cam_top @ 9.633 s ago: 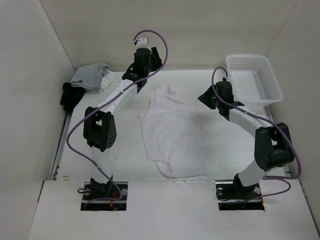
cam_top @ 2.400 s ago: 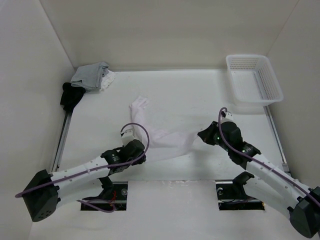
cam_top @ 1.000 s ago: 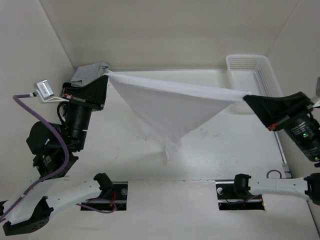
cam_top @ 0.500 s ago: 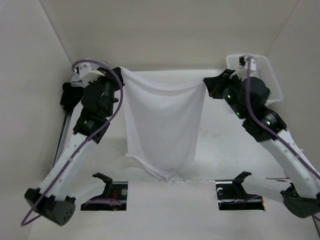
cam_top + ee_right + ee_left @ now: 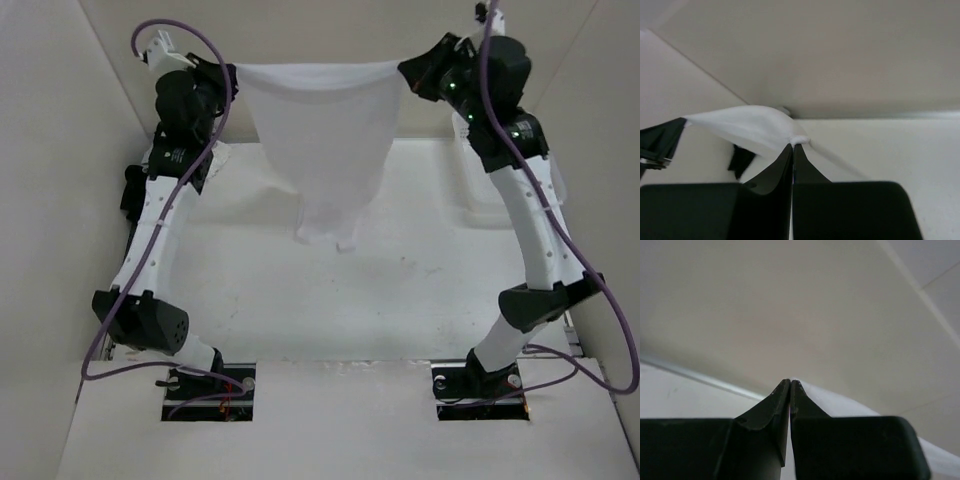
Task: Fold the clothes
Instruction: Flatten the tank top out, then fold the tank top
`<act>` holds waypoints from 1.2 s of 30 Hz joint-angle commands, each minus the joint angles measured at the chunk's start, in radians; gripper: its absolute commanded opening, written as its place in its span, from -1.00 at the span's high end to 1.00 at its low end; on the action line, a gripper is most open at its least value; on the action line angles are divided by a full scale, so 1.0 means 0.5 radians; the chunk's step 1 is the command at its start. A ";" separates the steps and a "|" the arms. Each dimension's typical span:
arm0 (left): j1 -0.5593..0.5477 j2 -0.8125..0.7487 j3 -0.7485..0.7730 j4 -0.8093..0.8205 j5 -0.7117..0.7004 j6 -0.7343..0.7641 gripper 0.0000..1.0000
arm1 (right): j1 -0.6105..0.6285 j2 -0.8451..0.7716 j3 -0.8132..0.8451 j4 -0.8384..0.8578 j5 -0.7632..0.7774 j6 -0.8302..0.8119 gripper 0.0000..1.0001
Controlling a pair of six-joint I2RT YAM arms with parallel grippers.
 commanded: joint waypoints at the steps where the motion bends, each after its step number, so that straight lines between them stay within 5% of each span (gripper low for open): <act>1: 0.017 -0.184 0.206 0.109 0.087 0.003 0.96 | 0.011 -0.171 0.308 -0.031 -0.062 -0.051 1.00; 4: 0.023 -0.270 0.176 0.100 0.078 0.033 0.95 | 0.011 -0.275 0.244 -0.078 -0.055 -0.070 1.00; 8: -0.013 -0.451 -0.103 0.143 0.057 0.064 0.95 | 0.051 -0.599 -0.306 0.017 0.003 -0.076 1.00; 16: -0.308 -1.343 -1.648 0.247 -0.308 0.049 0.95 | 0.495 -1.560 -2.049 0.290 0.370 0.077 1.00; 21: -0.431 -1.968 -2.293 -0.276 -0.358 -0.003 0.95 | 1.099 -2.005 -2.857 0.211 0.687 0.490 1.00; 30: -0.701 -2.549 -2.515 -1.118 -0.342 -0.476 0.96 | 1.992 -2.174 -3.260 -0.102 0.819 1.261 1.00; 36: -0.713 -2.238 -2.417 -0.705 -0.468 -0.397 0.96 | 1.813 -2.089 -3.229 0.026 0.859 1.137 1.00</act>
